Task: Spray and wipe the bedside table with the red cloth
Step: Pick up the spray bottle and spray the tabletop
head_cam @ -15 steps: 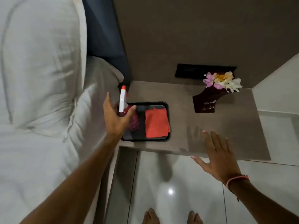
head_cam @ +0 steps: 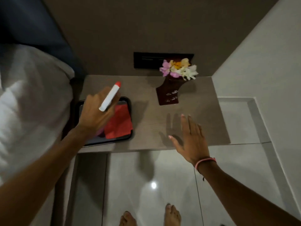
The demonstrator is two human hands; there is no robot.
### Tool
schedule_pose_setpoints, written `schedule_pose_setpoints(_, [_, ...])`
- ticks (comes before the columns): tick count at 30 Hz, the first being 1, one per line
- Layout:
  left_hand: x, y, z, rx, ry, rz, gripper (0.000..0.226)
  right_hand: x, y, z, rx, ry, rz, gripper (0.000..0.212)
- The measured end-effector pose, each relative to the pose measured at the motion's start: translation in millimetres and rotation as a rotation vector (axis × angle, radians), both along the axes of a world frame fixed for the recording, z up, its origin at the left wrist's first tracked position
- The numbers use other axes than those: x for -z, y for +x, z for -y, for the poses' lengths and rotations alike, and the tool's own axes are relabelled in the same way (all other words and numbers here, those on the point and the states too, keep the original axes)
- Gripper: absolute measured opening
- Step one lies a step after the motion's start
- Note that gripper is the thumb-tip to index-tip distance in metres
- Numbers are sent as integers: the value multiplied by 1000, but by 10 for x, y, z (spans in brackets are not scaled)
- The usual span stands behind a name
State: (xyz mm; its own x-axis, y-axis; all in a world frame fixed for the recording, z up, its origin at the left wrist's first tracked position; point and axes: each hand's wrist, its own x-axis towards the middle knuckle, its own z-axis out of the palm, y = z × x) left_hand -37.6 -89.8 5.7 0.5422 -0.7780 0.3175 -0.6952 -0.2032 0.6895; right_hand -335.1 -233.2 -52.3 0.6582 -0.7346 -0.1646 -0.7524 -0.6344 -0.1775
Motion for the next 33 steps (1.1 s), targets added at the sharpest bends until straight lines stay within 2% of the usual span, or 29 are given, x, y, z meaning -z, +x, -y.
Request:
schedule_pose_setpoints(2, [-128,-348,104,57,97,63,41,-71,-145,114,46,-8,10,96])
schedule_pose_setpoints(5, [-140,-873,279,128,211,22,35,-141,-383,226,81,-22,1,93])
schedule_pose_setpoints(9, [12,-1391,515,54,233,-23,41,-182,-701,374,93,-34,-17,90])
schedule_pose_setpoints(14, [185,-1641,615,-4,322,-6,41,-228,-898,517,105,-35,-42,89])
schedule_pose_setpoints(19, [218,-1608,614,-65,389,-74,45,-198,-968,517,76,-28,-49,87])
schedule_pose_setpoints(26, [123,-1552,507,-79,308,-43,55,-168,-889,391,47,34,-43,86])
schedule_pose_setpoints(29, [23,-1378,343,-196,212,-206,40,-174,-767,307,2,57,-50,86])
schedule_pose_setpoints(33, [-191,-986,85,-327,22,-114,27,-165,-429,171,-50,79,-26,87])
